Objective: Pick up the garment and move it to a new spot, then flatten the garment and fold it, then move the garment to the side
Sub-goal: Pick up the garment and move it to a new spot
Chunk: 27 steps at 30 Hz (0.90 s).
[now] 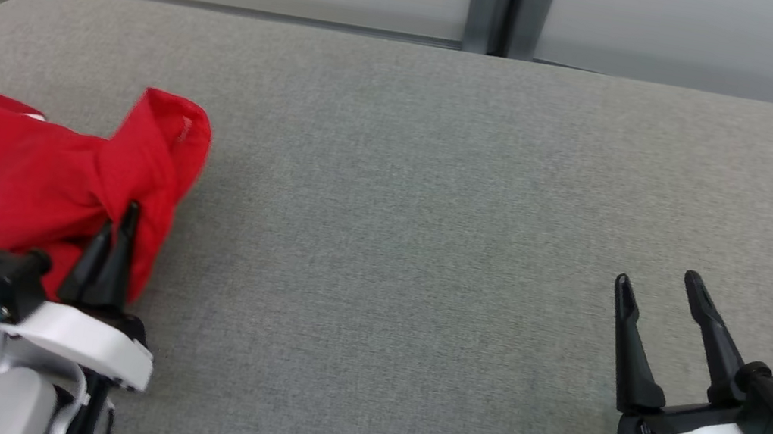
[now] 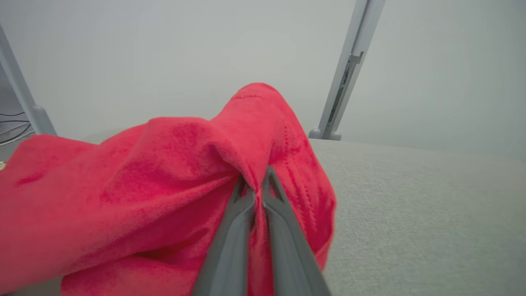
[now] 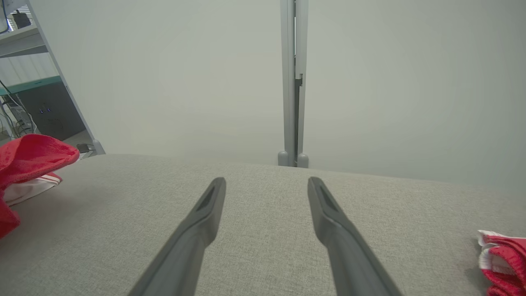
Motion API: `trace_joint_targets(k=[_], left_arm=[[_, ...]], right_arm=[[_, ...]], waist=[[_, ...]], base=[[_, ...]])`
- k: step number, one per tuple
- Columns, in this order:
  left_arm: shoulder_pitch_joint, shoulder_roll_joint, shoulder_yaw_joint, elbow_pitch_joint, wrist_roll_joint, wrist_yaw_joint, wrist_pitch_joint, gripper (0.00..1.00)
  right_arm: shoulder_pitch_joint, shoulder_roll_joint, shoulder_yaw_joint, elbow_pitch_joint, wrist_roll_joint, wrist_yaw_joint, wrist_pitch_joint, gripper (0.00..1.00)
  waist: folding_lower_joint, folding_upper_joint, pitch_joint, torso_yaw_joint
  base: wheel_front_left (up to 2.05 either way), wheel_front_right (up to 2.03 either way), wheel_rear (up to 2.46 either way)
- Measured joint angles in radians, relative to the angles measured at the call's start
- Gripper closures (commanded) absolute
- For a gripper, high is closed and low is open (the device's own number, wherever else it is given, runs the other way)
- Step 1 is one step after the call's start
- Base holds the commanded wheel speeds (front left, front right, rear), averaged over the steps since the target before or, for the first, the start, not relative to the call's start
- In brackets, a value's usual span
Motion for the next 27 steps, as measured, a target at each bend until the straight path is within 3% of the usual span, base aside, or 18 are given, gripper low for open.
trace_joint_targets(k=[7,21,22,23,27], left_arm=[[0.078,-0.085,-0.158,-0.155,0.053,-0.018,0.022,1.00],[-0.119,-0.111,-0.411,-0.291,0.102,-0.041,0.130,1.00],[-0.121,-0.109,-0.417,-0.277,0.096,-0.042,0.138,0.65],[-0.124,-0.102,-0.420,-0.263,0.093,-0.042,0.142,0.00],[-0.131,-0.077,-0.427,-0.241,0.087,-0.042,0.125,0.00]], right_arm=[[0.038,0.000,0.006,-0.016,0.018,0.000,0.000,0.00],[0.054,0.000,0.000,-0.032,0.086,0.000,-0.076,0.00],[0.055,0.000,0.002,-0.030,0.088,0.000,-0.083,0.00],[0.056,0.000,0.004,-0.029,0.089,0.000,-0.089,0.00],[0.056,0.000,0.009,-0.013,0.093,0.000,-0.094,0.00]], waist=[[0.0000,0.0000,-0.043,-0.123],[0.0000,0.0000,0.078,-0.357],[0.0000,0.0000,0.092,-0.368],[0.0000,0.0000,0.105,-0.377],[0.0000,0.0000,0.141,-0.399]], base=[[0.00,0.00,0.00],[0.00,0.00,0.00],[0.00,0.00,0.00],[0.00,0.00,0.00],[0.00,0.00,0.00]])
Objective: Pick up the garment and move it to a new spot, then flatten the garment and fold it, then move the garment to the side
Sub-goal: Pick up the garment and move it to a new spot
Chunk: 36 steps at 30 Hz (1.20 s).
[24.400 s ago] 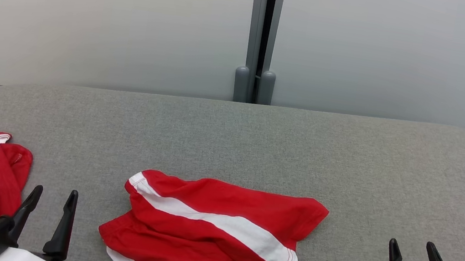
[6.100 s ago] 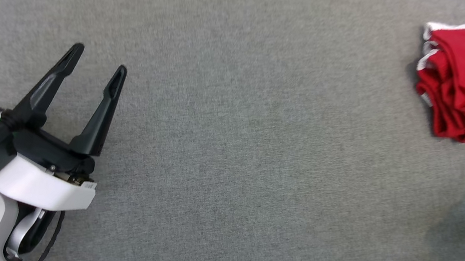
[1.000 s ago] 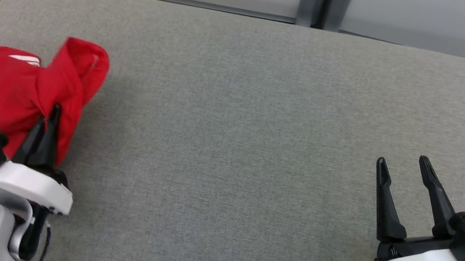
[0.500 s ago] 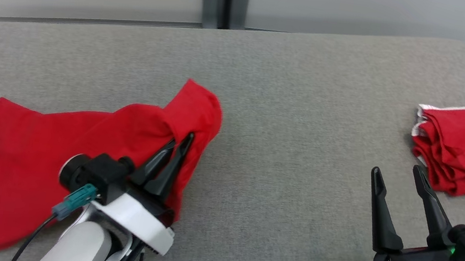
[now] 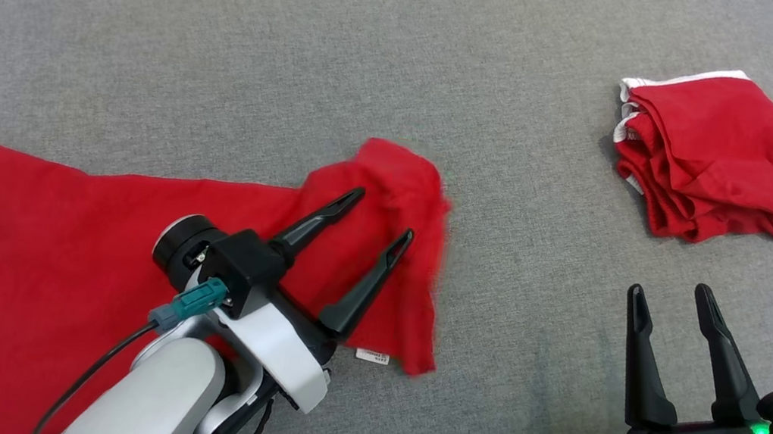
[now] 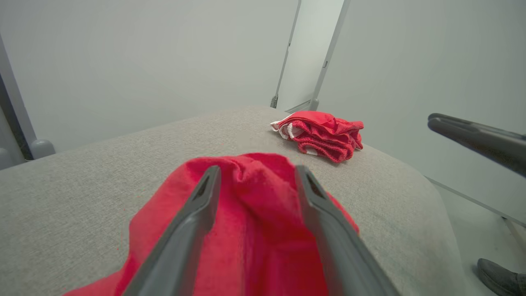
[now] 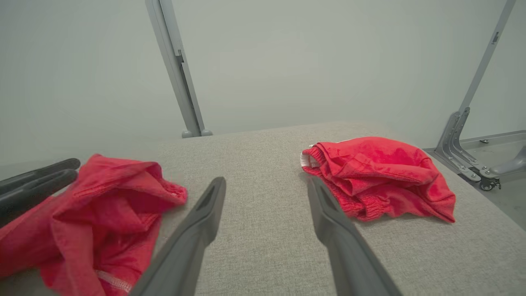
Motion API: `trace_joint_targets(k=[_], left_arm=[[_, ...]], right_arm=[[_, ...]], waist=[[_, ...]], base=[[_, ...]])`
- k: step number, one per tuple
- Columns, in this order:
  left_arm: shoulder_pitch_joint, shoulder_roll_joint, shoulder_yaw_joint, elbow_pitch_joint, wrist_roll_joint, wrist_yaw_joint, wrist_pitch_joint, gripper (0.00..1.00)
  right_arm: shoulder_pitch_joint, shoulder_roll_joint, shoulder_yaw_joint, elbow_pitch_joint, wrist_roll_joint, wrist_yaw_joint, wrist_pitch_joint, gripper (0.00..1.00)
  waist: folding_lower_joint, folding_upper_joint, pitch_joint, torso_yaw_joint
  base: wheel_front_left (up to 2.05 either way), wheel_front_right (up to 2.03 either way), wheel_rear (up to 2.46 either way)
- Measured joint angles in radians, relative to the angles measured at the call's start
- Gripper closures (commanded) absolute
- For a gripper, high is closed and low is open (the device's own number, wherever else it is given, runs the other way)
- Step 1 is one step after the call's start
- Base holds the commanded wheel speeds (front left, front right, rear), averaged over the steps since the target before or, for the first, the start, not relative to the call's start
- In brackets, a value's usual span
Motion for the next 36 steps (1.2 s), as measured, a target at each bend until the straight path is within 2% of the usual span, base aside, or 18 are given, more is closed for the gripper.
trace_joint_targets(k=[4,7,12,17,25,30,36], left_arm=[[0.014,0.026,0.018,-0.014,-0.010,0.003,-0.042,0.00],[0.048,0.046,0.059,-0.040,-0.018,0.030,-0.077,0.00],[0.093,0.070,0.179,-0.076,-0.049,0.086,-0.114,0.00],[0.141,0.086,0.304,-0.079,-0.077,0.113,-0.124,0.00],[0.262,0.106,0.474,-0.061,-0.082,0.117,-0.124,0.00],[0.332,0.114,0.504,-0.042,-0.075,0.111,-0.124,0.00],[0.401,0.113,0.492,-0.019,-0.073,0.104,-0.124,0.00]], right_arm=[[-0.014,0.000,0.000,0.009,-0.008,0.000,0.002,0.00],[-0.021,0.000,0.000,0.013,-0.017,0.000,0.012,0.00],[-0.030,0.000,-0.008,0.016,-0.034,0.000,0.033,0.00],[-0.030,0.000,-0.023,0.012,-0.057,0.000,0.054,0.00],[-0.007,0.000,-0.037,0.000,-0.081,0.000,0.088,0.00],[0.022,0.000,-0.038,-0.006,-0.086,0.000,0.104,0.00],[0.066,0.000,-0.049,-0.014,-0.078,0.000,0.119,0.00]], waist=[[0.0000,0.0000,-0.004,0.021],[0.0000,0.0000,-0.021,0.052],[0.0000,0.0000,-0.055,0.112],[0.0000,0.0000,-0.098,0.172],[0.0000,0.0000,-0.183,0.243],[0.0000,0.0000,-0.227,0.263],[0.0000,0.0000,-0.292,0.281]], base=[[0.00,0.00,0.00],[0.00,0.00,0.00],[0.00,0.00,0.00],[0.00,0.00,0.00],[0.00,0.00,0.00],[0.00,0.00,0.00],[0.00,0.00,0.00]])
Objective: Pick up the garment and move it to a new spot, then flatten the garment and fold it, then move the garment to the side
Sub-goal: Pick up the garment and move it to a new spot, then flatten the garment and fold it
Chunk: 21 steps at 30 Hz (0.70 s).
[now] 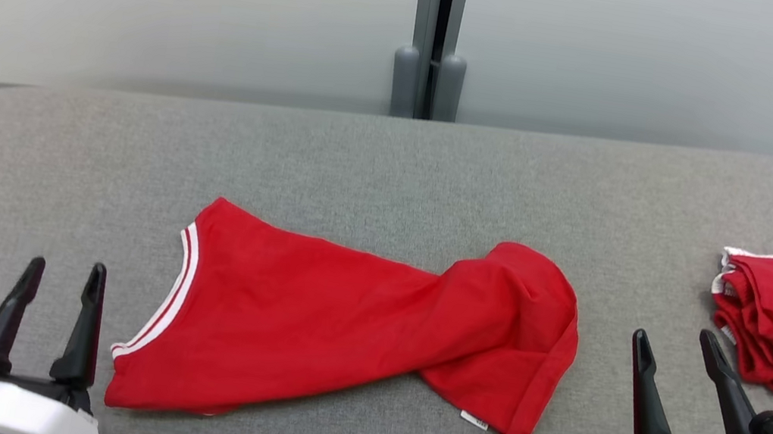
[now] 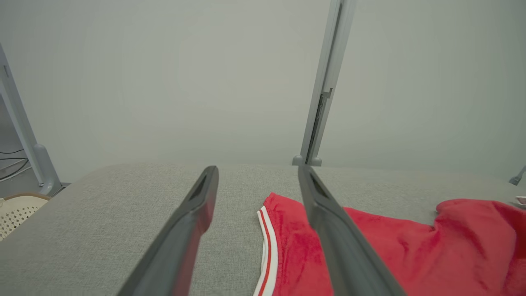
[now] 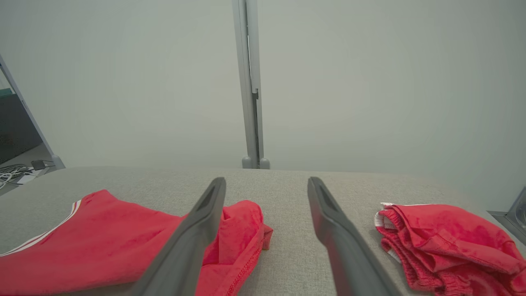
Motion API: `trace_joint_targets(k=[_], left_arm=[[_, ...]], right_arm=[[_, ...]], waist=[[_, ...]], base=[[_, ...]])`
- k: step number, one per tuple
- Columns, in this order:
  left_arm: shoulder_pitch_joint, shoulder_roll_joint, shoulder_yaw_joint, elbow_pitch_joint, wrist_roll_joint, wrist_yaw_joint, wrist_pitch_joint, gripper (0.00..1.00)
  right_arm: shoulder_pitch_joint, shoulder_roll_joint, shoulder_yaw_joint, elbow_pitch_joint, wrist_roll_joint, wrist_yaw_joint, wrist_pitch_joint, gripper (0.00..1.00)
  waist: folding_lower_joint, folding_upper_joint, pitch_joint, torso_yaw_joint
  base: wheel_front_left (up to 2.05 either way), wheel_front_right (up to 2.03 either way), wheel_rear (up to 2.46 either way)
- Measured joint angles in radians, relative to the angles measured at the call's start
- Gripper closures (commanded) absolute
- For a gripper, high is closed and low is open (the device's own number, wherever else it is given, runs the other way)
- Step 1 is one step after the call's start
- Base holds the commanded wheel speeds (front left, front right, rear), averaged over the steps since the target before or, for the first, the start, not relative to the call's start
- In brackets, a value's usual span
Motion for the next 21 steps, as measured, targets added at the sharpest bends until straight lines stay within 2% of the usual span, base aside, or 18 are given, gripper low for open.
trace_joint_targets(k=[3,8,21], left_arm=[[0.025,-0.002,-0.007,0.004,0.000,0.003,0.003,0.00],[0.071,-0.011,-0.026,-0.050,0.014,0.034,0.036,0.00],[0.097,-0.006,-0.030,-0.118,0.014,0.068,0.074,0.00]], right_arm=[[0.019,0.000,-0.004,-0.001,0.001,0.000,0.008,0.00],[0.049,0.000,-0.010,-0.014,0.003,0.000,0.020,0.00],[0.059,0.000,-0.014,-0.027,0.013,0.000,0.029,0.00]], waist=[[0.0000,0.0000,-0.031,0.003],[0.0000,0.0000,-0.067,0.005],[0.0000,0.0000,-0.068,0.012]], base=[[0.00,0.00,0.00],[0.00,0.00,0.00],[0.00,0.00,0.00]])
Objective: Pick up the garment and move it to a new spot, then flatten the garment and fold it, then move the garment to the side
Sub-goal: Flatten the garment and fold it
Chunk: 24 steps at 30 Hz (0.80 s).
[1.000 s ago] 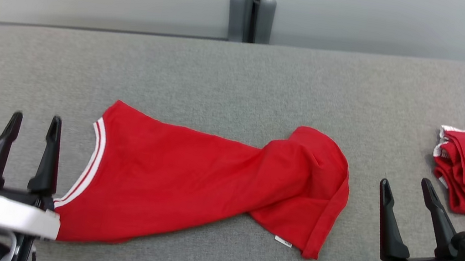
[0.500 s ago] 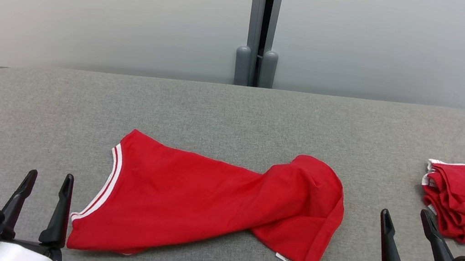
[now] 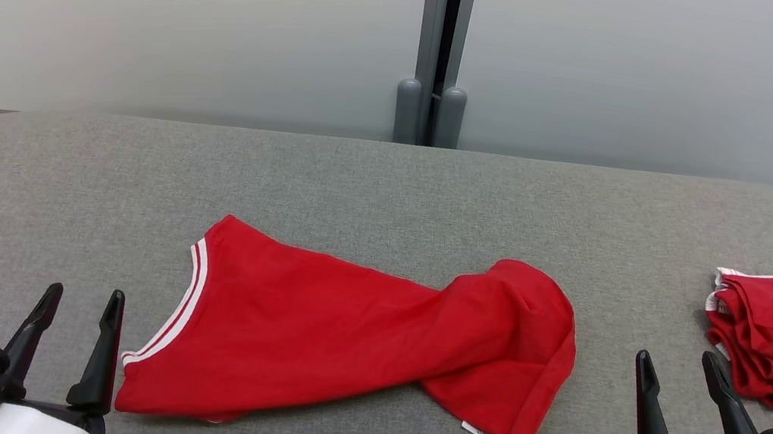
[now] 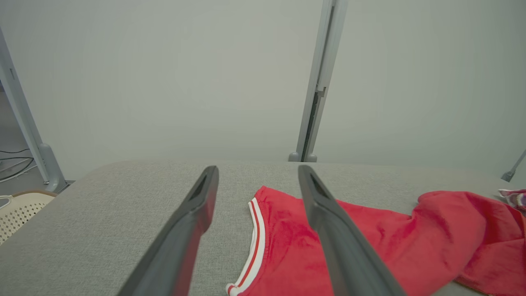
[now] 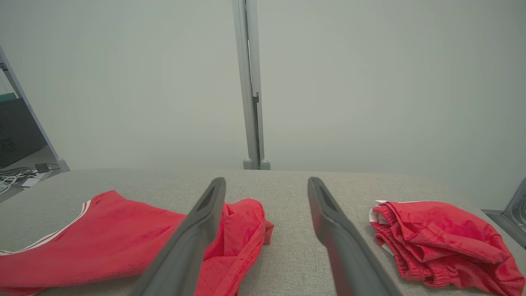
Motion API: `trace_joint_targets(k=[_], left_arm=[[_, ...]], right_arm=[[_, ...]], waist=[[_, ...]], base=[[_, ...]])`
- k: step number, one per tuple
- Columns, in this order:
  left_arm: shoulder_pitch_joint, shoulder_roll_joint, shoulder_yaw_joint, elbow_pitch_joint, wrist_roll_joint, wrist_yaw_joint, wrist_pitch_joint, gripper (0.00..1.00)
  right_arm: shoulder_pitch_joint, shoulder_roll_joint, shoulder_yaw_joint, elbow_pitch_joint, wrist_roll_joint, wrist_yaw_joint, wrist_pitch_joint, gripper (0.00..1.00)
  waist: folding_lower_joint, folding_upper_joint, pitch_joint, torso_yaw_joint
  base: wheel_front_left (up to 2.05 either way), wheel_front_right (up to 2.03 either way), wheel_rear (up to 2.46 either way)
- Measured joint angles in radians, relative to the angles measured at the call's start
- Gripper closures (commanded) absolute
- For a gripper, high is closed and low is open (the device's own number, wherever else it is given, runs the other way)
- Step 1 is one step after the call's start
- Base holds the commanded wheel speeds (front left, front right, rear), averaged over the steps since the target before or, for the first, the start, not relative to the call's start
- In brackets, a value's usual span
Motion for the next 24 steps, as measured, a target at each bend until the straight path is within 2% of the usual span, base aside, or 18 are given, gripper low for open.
trace_joint_targets(k=[7,10,14,18,19,20,21,24], left_arm=[[-0.015,0.002,-0.019,0.044,-0.012,0.009,0.076,0.00],[-0.059,-0.005,-0.044,0.149,-0.039,-0.011,0.139,0.00],[-0.102,-0.017,-0.054,0.267,-0.065,-0.029,0.171,0.00],[-0.137,-0.021,-0.060,0.347,-0.104,-0.072,0.203,0.00],[-0.144,-0.022,-0.060,0.359,-0.110,-0.079,0.205,0.15],[-0.150,-0.021,-0.060,0.367,-0.111,-0.086,0.202,0.76],[-0.158,-0.019,-0.059,0.373,-0.118,-0.097,0.200,1.00],[-0.170,-0.018,-0.059,0.373,-0.138,-0.118,0.189,1.00]], right_arm=[[-0.003,0.000,-0.001,-0.003,0.000,0.000,0.009,0.00],[-0.026,0.000,0.008,-0.006,0.000,0.000,0.008,0.00],[-0.048,0.000,0.021,0.001,0.000,0.000,-0.001,0.00],[-0.054,0.000,0.022,0.011,0.001,0.000,-0.009,0.00],[-0.057,0.000,0.020,0.012,0.001,0.000,-0.011,0.00],[-0.059,0.000,0.019,0.013,0.001,0.000,-0.012,0.00],[-0.062,0.000,0.019,0.013,0.001,0.000,-0.016,0.00],[-0.063,0.000,0.015,0.014,0.004,0.000,-0.020,0.00]], waist=[[0.0000,0.0000,0.027,0.007],[0.0000,0.0000,0.068,0.007],[0.0000,0.0000,0.111,-0.001],[0.0000,0.0000,0.142,-0.014],[0.0000,0.0000,0.148,-0.016],[0.0000,0.0000,0.153,-0.018],[0.0000,0.0000,0.157,-0.020],[0.0000,0.0000,0.165,-0.021]], base=[[0.00,0.00,0.00],[0.00,0.00,0.00],[0.00,0.00,0.00],[0.00,0.00,0.00],[0.00,0.00,0.00],[0.00,0.00,0.00],[0.00,0.00,0.00],[0.00,0.00,0.00]])
